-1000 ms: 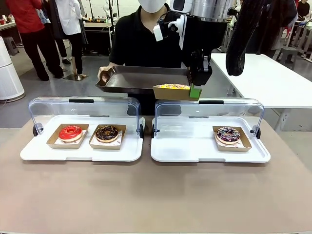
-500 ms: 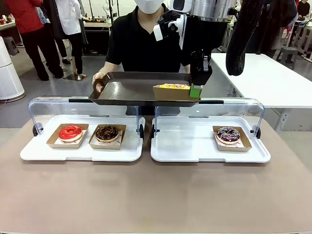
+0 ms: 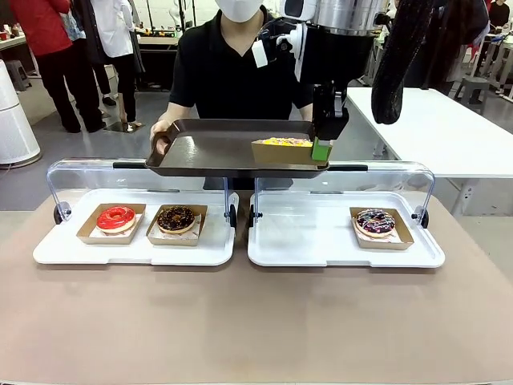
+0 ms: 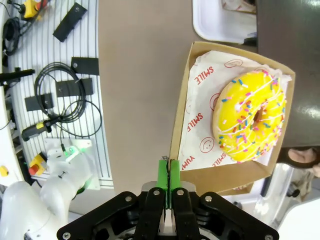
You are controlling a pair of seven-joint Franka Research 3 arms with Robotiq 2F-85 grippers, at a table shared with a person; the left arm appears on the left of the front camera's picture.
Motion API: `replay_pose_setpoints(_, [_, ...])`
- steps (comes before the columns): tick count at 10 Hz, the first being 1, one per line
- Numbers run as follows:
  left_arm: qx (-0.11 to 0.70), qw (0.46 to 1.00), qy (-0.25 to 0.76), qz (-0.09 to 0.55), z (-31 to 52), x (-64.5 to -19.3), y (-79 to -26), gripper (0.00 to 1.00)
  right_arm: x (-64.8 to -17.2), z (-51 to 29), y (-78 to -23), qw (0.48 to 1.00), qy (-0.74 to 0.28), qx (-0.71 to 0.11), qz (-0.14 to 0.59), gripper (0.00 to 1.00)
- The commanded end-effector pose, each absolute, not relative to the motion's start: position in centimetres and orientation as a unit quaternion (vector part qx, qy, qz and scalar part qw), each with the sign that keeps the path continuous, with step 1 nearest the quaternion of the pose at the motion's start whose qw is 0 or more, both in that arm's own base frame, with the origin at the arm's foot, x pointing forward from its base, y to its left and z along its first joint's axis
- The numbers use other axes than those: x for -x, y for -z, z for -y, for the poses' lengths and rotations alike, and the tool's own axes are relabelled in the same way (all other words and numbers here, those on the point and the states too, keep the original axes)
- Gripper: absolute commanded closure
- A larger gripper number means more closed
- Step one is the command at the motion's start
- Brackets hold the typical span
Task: Provide the desired donut to the person.
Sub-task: Place the picked Paper togo box onto the Handle tray extended by the person.
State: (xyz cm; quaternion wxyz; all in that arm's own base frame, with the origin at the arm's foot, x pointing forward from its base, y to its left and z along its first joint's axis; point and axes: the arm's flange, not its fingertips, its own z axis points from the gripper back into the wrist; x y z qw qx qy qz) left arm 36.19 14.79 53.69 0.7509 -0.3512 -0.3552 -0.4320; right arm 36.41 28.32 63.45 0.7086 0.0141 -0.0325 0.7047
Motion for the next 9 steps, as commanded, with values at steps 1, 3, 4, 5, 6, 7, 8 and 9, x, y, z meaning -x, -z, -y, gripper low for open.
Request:
replay_pose_setpoints(1, [0.354,0.744,0.434,0.363,-14.9,-36.2,-53.8,0.0,-38.2,-29.3,-65.5,0.696,-0.715,0.024,0.062,0.98])
replay_pose_setpoints(3, [0.354,0.744,0.434,0.363,-14.9,-36.2,-53.8,0.0,-41.2,-29.9,-66.4,0.675,-0.733,0.04,0.077,0.98])
replay_pose_setpoints(4, [0.354,0.744,0.434,0.363,-14.9,-36.2,-53.8,0.0,-42.9,-30.1,-66.6,0.674,-0.733,0.041,0.082,0.98])
replay_pose_setpoints(5, [0.354,0.744,0.434,0.363,-14.9,-36.2,-53.8,0.0,-44.7,-30.3,-66.7,0.665,-0.741,0.033,0.088,0.98])
replay_pose_setpoints(6, [0.354,0.744,0.434,0.363,-14.9,-36.2,-53.8,0.0,-46.7,-30.2,-66.3,0.661,-0.744,0.033,0.085,0.98])
replay_pose_setpoints(7, [0.354,0.744,0.434,0.363,-14.9,-36.2,-53.8,0.0,-48.5,-29.8,-65.7,0.671,-0.736,0.033,0.08,0.98])
replay_pose_setpoints(8, [0.354,0.744,0.434,0.363,-14.9,-36.2,-53.8,0.0,-50.1,-29.0,-64.9,0.682,-0.727,0.03,0.075,0.98])
replay_pose_setpoints(9, [0.354,0.744,0.434,0.363,-14.9,-36.2,-53.8,0.0,-51.5,-28.1,-64.0,0.69,-0.72,0.024,0.072,0.98])
